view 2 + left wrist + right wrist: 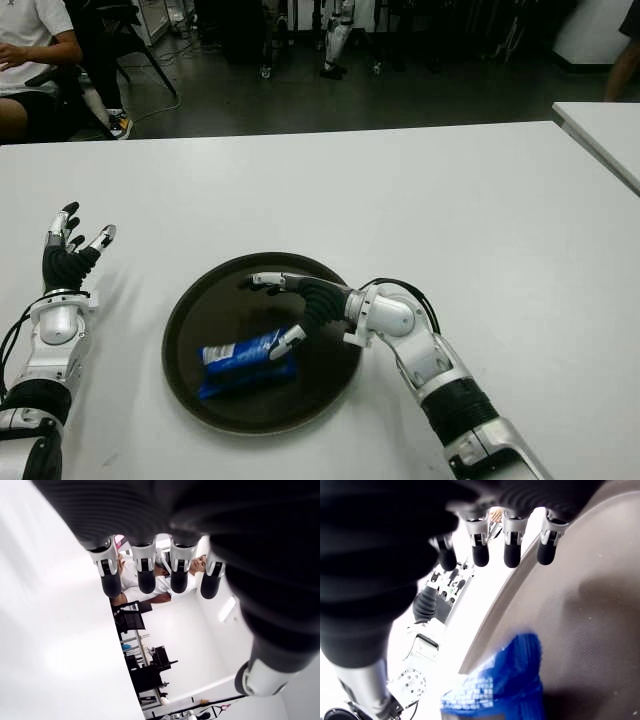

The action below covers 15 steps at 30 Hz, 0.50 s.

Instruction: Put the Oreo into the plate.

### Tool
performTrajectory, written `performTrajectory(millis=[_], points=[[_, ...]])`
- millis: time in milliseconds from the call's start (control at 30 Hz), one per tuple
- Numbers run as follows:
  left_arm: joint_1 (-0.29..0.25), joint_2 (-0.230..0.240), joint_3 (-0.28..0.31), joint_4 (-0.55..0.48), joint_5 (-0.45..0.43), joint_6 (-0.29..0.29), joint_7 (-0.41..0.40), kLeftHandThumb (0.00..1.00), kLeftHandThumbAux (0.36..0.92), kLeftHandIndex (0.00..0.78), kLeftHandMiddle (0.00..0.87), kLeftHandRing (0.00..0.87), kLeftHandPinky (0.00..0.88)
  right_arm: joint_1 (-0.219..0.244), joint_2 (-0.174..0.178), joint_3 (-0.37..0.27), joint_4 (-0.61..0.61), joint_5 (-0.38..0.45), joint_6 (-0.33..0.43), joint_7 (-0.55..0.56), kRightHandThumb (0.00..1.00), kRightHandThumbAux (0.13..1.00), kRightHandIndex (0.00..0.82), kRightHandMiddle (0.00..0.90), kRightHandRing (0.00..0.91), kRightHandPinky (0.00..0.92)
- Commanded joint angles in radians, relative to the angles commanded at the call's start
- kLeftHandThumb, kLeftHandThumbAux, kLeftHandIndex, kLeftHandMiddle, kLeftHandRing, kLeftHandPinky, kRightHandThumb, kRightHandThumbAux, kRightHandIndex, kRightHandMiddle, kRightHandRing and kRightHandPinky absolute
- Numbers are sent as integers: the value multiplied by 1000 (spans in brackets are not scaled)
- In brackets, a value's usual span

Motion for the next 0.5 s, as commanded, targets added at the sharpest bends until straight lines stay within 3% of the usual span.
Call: performTrajectory(millis=[167, 500], points=[[14, -4, -4, -37, 1, 10, 1, 0, 625, 0, 0, 0, 0, -1, 2, -4, 5, -2, -4, -4, 0, 763, 82, 85, 73, 79], [34, -15, -2, -98, -5, 49, -2, 0, 641, 0, 0, 0, 7, 16, 8, -10, 6, -12, -18, -47, 0, 714, 82, 91, 83, 84]])
